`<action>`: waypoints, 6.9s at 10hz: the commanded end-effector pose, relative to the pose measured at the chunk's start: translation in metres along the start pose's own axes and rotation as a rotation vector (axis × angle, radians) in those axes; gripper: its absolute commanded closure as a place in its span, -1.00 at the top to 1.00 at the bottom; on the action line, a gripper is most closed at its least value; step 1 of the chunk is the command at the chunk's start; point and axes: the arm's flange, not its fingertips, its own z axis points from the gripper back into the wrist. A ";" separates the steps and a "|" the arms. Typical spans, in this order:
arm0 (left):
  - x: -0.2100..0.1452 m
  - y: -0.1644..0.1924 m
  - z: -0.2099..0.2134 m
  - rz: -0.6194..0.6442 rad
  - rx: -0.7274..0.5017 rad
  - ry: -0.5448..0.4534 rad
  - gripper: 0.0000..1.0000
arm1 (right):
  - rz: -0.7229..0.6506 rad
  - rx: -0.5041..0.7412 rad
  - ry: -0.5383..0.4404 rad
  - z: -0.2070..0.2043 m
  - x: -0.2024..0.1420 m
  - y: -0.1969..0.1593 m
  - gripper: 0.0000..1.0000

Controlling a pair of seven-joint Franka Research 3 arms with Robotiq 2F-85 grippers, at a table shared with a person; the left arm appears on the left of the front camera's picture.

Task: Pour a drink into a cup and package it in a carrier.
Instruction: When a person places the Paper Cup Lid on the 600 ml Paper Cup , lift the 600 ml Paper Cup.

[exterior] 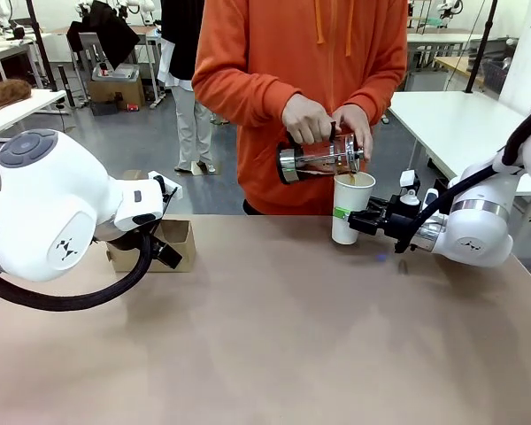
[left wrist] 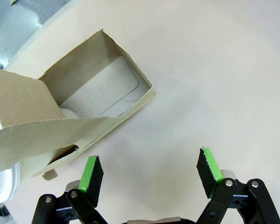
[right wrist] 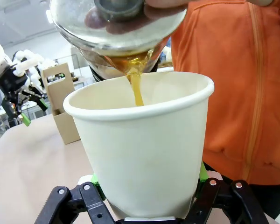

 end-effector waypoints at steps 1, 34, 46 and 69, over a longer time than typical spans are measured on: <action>0.000 0.000 0.000 0.001 -0.002 -0.001 1.00 | 0.002 -0.010 0.007 -0.002 0.002 0.000 0.60; 0.000 0.000 0.000 0.001 -0.002 -0.001 1.00 | 0.002 -0.010 0.007 -0.002 0.002 0.000 0.60; 0.000 0.000 0.000 0.001 -0.002 -0.001 1.00 | 0.002 -0.010 0.007 -0.002 0.002 0.000 0.60; 0.000 0.000 0.000 0.001 -0.002 -0.001 1.00 | 0.117 0.006 0.039 -0.006 0.150 0.071 0.60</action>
